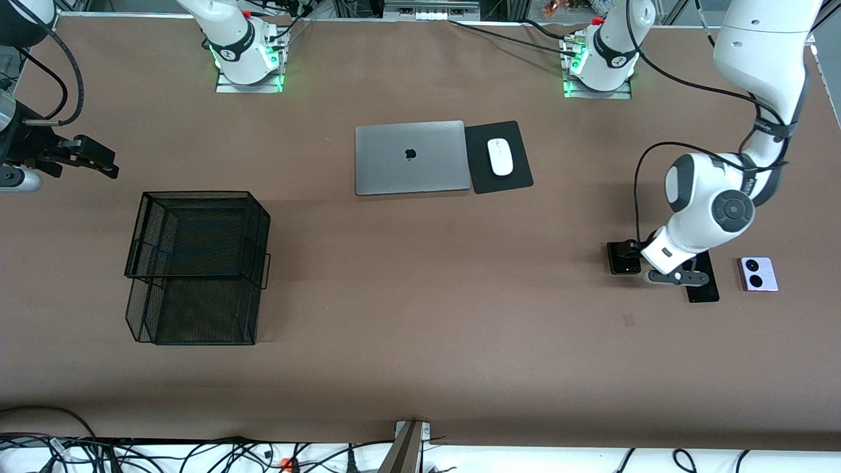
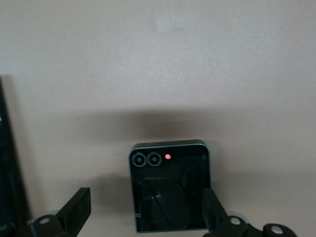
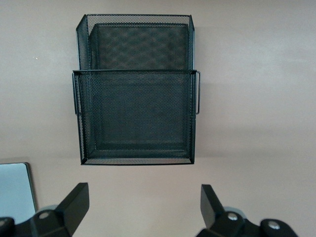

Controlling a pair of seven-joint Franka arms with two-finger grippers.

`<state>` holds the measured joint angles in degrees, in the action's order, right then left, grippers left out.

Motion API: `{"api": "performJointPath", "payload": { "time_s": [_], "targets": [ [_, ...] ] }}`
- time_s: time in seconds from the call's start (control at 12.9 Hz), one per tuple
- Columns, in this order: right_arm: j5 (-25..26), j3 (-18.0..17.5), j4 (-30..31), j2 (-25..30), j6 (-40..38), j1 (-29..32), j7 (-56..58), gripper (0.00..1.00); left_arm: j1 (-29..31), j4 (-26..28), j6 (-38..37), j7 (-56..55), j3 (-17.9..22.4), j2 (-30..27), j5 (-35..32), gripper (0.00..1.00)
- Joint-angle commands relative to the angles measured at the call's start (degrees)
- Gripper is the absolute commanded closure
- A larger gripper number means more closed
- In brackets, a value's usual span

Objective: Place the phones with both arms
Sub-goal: 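Close the left gripper on the small black flip phone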

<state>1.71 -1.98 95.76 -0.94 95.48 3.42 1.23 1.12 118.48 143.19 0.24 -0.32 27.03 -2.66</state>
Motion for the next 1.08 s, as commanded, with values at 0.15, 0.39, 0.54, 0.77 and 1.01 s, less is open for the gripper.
{"api": "performJointPath", "payload": {
  "time_s": [0.15,0.39,0.54,0.77,1.01],
  "targets": [
    [-1.09,-0.21,-0.48,-0.03,-0.12,0.27,0.44,0.0,-0.24,2.02,1.48,-3.75,-2.05,-0.31,-0.24,0.0],
    [-1.09,-0.21,-0.48,-0.03,-0.12,0.27,0.44,0.0,-0.33,1.84,1.56,-3.84,-2.14,0.57,-0.51,0.0],
    [-1.09,-0.21,-0.48,-0.03,-0.12,0.27,0.44,0.0,-0.16,1.67,1.57,-3.84,-2.14,0.84,-0.68,0.0],
    [-1.09,-0.21,-0.48,-0.03,-0.12,0.27,0.44,0.0,0.37,1.4,3.13,-3.93,-2.14,1.8,-0.6,0.0],
    [-1.09,-0.21,-0.48,-0.03,-0.21,0.27,0.44,0.0,0.55,1.32,3.5,-3.93,-1.88,2.51,-0.6,0.0]
  ]
}}
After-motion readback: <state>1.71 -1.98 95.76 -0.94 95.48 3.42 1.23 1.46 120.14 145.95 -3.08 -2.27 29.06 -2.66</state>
